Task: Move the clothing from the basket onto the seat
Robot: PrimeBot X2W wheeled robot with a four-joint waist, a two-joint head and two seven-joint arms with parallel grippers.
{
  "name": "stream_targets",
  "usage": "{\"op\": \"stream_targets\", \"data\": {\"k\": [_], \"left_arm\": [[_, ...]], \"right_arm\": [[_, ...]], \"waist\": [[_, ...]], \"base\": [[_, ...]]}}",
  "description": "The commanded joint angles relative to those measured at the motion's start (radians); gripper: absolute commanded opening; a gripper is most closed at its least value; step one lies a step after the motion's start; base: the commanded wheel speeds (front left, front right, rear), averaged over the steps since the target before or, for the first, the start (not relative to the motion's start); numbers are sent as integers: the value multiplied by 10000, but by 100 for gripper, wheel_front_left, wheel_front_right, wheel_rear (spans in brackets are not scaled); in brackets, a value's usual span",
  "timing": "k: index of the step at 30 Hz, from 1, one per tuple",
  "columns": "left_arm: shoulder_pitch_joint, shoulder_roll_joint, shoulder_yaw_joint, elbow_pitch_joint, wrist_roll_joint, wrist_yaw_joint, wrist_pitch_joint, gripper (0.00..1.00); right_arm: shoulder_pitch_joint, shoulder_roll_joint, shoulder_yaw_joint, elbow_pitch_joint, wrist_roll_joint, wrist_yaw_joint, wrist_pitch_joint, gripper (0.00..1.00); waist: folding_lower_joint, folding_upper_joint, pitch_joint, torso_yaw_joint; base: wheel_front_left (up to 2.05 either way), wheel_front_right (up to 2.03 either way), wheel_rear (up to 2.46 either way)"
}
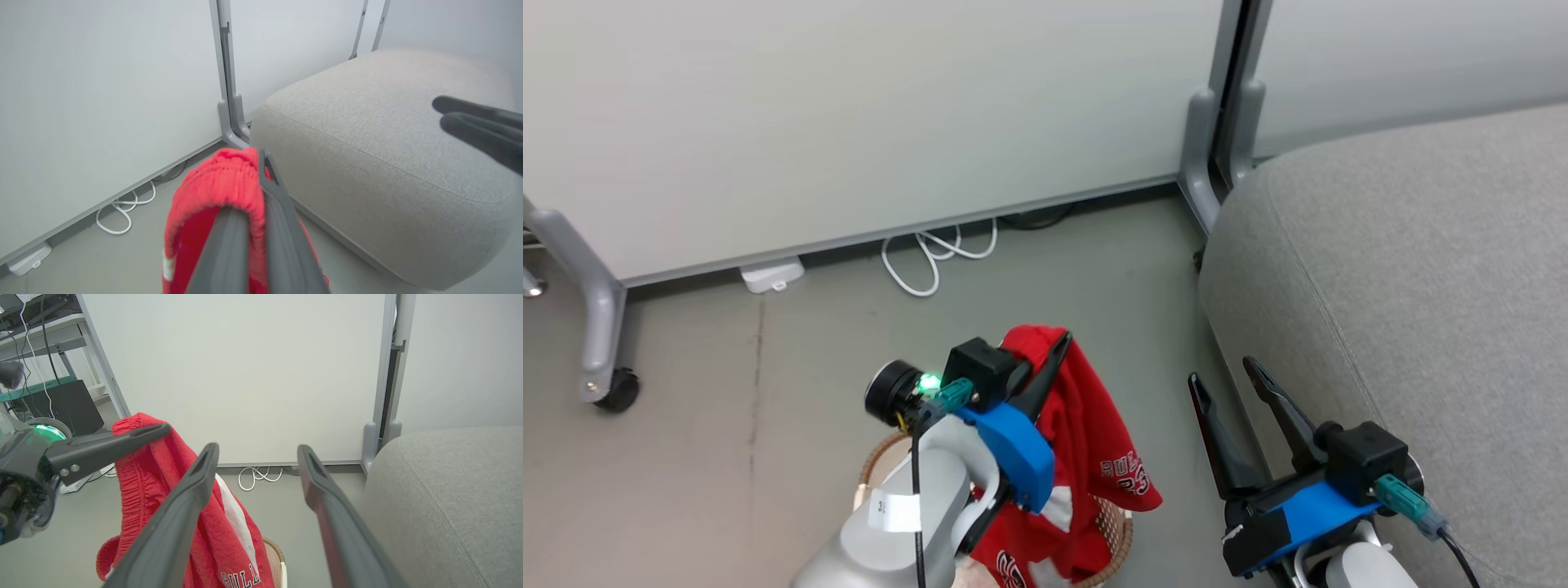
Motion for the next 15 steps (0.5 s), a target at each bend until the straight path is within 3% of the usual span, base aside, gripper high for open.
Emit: {"op": "stream_targets", "data": {"k": [1,15], "left_arm": [[-362,-2,-231,-208,-243,-16,-51,0],[-2187,1,-1407,-843,-1783,-16,194,0]], "right_arm": [[226,-25,-41,47,-33,1,-19,100],[620,-25,-72,-42,-49,1,177,100]], "waist": [[3,-1,-461,388],[3,-1,-891,967]], "base": [[0,0,0],[0,0,0]]}}
